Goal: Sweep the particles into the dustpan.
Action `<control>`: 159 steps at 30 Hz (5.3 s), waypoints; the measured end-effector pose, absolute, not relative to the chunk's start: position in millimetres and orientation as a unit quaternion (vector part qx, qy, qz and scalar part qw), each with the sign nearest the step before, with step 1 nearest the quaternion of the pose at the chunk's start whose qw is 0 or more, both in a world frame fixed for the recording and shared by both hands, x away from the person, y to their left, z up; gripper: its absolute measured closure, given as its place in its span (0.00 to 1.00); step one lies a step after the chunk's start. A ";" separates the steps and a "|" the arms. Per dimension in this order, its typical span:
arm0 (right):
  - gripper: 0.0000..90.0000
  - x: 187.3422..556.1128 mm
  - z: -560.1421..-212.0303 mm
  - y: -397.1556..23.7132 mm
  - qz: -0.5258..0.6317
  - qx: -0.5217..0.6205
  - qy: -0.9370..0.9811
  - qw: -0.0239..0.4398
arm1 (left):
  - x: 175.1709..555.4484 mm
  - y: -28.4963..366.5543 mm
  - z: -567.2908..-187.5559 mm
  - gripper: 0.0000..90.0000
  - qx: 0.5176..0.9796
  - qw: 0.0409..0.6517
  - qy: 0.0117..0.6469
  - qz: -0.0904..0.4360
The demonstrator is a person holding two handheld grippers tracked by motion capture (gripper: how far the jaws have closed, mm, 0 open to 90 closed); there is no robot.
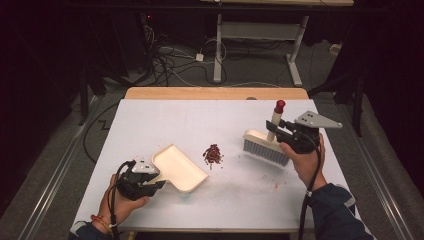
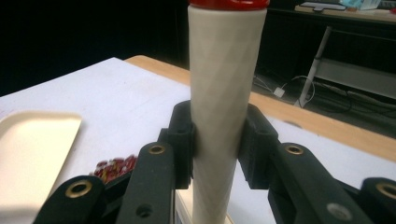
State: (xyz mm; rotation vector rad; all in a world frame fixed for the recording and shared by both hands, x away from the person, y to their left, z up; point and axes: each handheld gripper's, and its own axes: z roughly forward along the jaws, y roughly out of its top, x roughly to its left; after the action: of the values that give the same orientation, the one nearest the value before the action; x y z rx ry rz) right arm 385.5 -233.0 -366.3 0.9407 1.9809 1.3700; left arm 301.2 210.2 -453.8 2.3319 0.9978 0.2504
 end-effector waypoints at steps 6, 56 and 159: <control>0.77 423.4 -364.0 -211.4 0.504 0.372 0.737 0.256 | 300.9 203.5 -455.3 0.71 0.883 0.283 0.363 0.092; 0.76 364.9 -403.2 -95.6 0.520 0.288 0.765 0.250 | 297.0 151.2 -470.4 0.71 0.875 0.258 0.400 0.091; 0.76 344.7 -398.6 -125.1 0.521 0.286 0.763 0.254 | 287.4 131.5 -467.2 0.71 0.909 0.231 0.340 0.064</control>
State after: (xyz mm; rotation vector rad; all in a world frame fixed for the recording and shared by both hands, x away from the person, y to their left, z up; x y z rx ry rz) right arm 344.7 -125.1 -398.6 0.7775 2.0736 1.4158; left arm 287.4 131.5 -467.2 2.5007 0.9346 0.1757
